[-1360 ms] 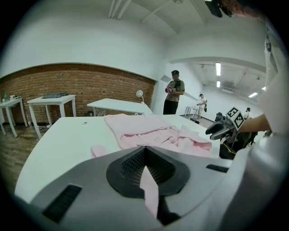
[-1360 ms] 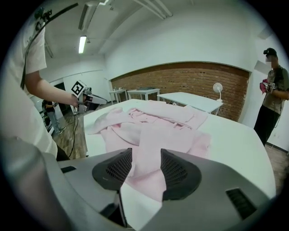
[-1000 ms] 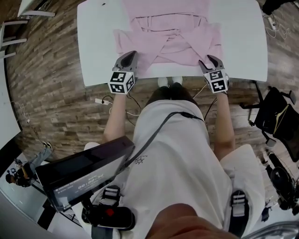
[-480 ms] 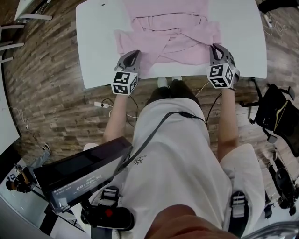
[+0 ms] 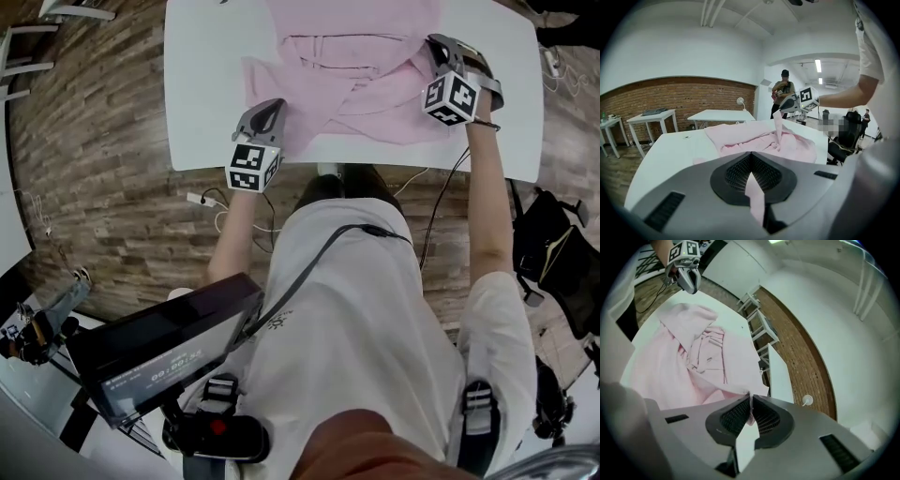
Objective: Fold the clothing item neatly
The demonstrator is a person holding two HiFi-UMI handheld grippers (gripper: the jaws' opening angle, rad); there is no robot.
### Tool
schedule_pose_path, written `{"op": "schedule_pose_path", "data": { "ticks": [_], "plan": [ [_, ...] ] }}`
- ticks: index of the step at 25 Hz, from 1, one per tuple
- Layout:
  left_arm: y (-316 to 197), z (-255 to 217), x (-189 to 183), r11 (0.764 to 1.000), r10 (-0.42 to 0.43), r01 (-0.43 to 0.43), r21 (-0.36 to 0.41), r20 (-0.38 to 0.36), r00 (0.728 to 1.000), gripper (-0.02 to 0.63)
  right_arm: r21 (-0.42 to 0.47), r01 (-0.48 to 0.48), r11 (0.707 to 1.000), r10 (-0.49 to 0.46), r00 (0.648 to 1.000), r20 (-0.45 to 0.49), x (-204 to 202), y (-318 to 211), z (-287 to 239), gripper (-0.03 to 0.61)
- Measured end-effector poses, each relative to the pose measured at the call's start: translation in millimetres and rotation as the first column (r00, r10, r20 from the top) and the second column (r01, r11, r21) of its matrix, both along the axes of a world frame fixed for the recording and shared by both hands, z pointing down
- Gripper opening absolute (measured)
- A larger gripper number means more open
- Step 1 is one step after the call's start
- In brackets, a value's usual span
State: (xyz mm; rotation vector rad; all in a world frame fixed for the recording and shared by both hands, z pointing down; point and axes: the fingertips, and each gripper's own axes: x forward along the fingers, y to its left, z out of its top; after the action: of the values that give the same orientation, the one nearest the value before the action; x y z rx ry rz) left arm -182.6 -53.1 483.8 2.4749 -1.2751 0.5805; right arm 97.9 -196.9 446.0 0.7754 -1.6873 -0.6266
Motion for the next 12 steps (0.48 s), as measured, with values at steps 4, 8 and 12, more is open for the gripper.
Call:
{"op": "schedule_pose_path", "data": {
  "ticks": [4,8,12],
  "plan": [
    [-11,20,-6,0.998,-0.048,0.049,-0.042,0.019,0.999,0.002,-0.07,0.129,0.989,-0.135,0.987,-0.082,-16,-45,36,0.022],
    [-15,16,1,0.994,-0.087,0.088,-0.062,0.026,0.996,0.003,-0.136,0.219,0.966,-0.234,0.966,-0.109,-32,-73,54,0.023],
    [-25,11,15,0.99,-0.112,0.113,-0.081,0.02,0.994,0.002,-0.213,0.266,0.94,-0.29,0.953,-0.086,-51,-92,78,0.023]
  ]
}}
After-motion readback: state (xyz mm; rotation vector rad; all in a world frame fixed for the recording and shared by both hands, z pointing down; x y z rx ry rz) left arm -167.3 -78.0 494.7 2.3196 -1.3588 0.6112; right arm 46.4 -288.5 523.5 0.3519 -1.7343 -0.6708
